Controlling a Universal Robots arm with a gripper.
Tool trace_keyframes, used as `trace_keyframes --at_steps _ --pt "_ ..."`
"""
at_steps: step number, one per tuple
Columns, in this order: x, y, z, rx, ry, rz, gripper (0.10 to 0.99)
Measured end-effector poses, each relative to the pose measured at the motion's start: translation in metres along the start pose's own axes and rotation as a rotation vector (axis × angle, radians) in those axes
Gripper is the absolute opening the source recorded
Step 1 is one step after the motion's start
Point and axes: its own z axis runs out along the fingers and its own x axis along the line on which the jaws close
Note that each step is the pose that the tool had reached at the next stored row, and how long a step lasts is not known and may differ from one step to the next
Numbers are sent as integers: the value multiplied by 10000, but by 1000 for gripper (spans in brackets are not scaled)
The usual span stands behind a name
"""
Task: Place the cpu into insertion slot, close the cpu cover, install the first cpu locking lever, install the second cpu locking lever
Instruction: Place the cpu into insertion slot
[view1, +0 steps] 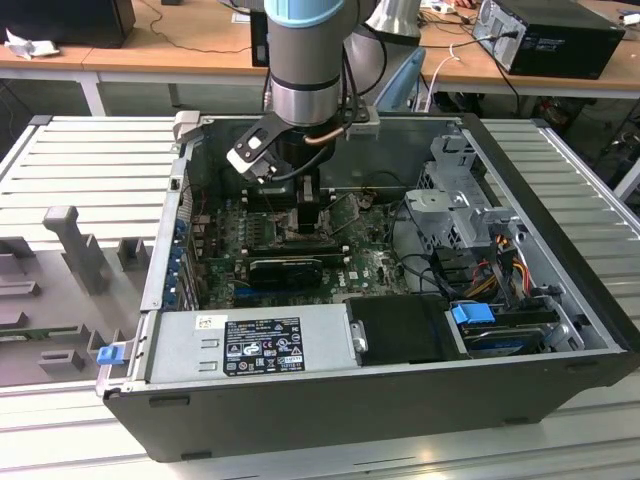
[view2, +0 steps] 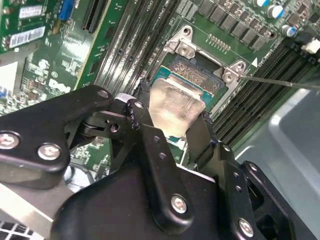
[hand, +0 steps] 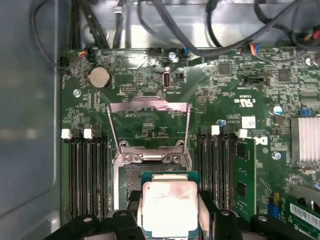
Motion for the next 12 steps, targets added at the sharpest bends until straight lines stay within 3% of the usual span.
trace_keyframes --at_steps 2,4,12 --pt "96 -4 59 6 7 -131 533" --pt "129 -11 138 6 7 -131 533" --pt "132 -29 247 41 -1 45 533"
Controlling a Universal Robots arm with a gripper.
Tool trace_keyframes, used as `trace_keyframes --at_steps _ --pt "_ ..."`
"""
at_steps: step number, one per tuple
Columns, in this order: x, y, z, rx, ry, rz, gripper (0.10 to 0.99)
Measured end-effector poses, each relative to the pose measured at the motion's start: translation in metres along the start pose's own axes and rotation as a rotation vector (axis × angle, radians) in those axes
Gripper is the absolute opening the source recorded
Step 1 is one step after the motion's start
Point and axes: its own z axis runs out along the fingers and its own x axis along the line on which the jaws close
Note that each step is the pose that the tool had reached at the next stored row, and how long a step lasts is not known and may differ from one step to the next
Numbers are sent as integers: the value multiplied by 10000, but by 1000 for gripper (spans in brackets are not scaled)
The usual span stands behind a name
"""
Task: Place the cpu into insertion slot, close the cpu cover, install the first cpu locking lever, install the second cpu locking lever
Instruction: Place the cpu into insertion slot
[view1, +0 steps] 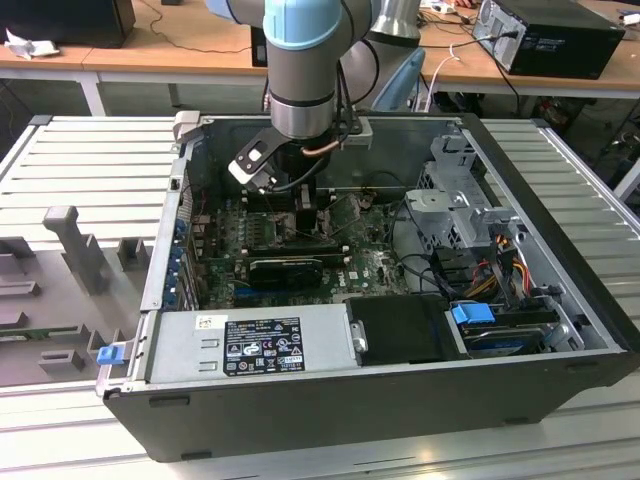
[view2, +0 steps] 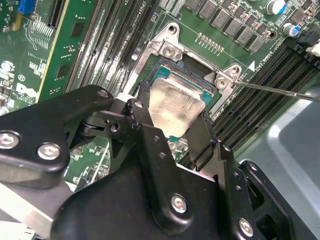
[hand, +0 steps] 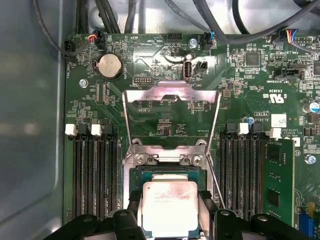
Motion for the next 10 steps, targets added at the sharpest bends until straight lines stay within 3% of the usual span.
trace_keyframes --at_steps 10 --pt "5 -3 42 11 -5 86 533"
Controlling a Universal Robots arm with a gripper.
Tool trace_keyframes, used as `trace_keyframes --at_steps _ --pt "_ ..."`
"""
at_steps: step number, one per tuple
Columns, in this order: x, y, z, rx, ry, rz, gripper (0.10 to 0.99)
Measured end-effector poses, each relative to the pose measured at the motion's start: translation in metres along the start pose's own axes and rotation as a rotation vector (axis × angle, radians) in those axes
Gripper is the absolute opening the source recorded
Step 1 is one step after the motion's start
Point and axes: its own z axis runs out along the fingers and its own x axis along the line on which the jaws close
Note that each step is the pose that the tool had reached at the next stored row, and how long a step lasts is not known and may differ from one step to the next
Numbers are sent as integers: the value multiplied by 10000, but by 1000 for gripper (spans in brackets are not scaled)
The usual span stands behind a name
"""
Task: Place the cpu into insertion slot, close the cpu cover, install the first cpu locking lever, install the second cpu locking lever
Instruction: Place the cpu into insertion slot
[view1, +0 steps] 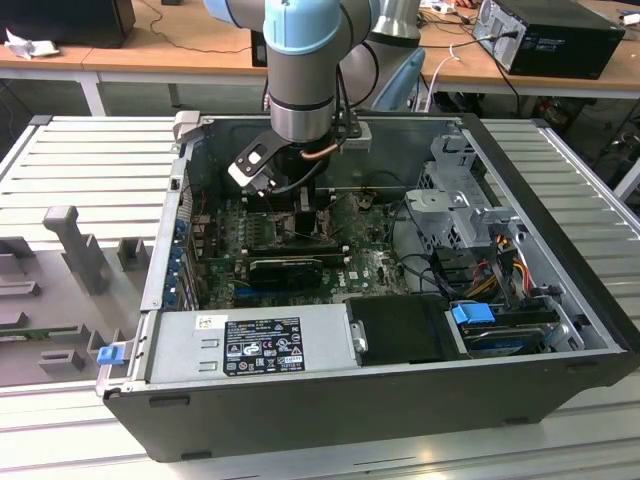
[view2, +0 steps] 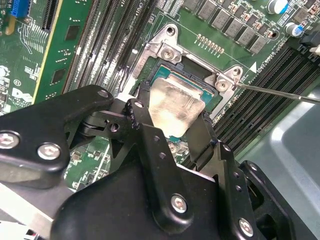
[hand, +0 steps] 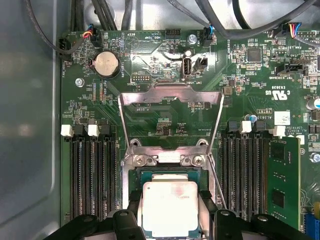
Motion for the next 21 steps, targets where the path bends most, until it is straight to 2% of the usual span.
trace_keyframes --at_steps 7,8,10,13,14,15,16,21 --pt "0 0 3 0 0 0 545" --pt "0 0 3 0 0 0 608" --pt "0 0 4 0 3 0 608" --pt "1 2 -45 0 4 0 608" --pt "2 4 -87 0 4 1 592" --pt "2 4 -100 0 4 0 529" --pt "2 5 -109 0 4 0 529" --pt "3 6 -141 0 -1 -1 224"
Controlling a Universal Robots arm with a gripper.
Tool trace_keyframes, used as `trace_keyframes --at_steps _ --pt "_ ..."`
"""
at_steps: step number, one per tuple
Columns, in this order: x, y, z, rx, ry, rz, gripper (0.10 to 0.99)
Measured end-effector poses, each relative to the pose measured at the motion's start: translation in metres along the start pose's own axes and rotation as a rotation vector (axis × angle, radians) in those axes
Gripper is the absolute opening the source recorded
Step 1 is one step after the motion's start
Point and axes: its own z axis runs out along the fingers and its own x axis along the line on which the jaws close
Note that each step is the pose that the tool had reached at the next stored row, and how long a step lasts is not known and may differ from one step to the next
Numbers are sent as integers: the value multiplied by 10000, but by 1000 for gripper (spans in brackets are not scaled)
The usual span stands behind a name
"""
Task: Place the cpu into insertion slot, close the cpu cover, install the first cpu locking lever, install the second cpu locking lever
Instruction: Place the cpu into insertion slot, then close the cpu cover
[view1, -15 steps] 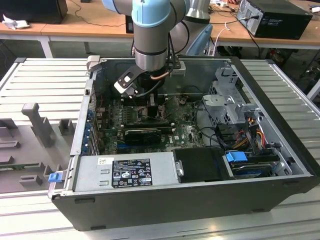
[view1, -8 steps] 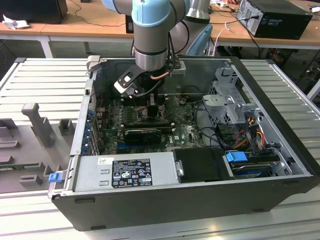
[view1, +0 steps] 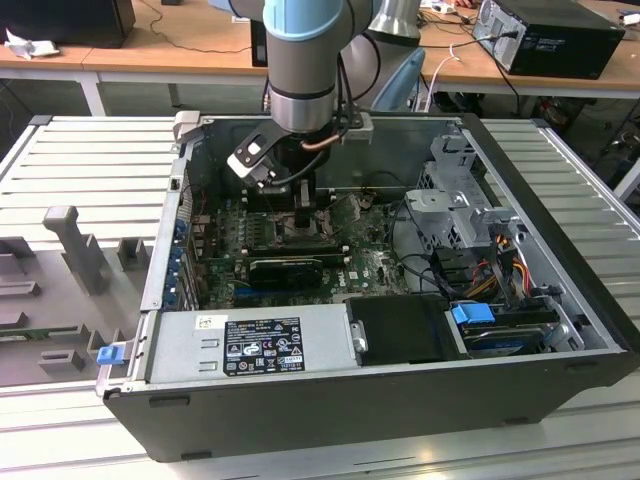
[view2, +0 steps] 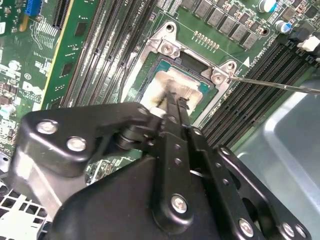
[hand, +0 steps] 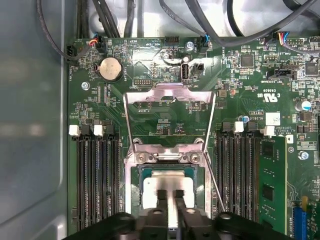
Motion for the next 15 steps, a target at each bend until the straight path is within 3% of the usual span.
trace_keyframes --at_steps 1,9,15 --pt "0 0 -8 0 -1 0 106" --pt "2 4 -92 0 -4 1 106" --pt "-4 84 -90 7 -3 8 106"
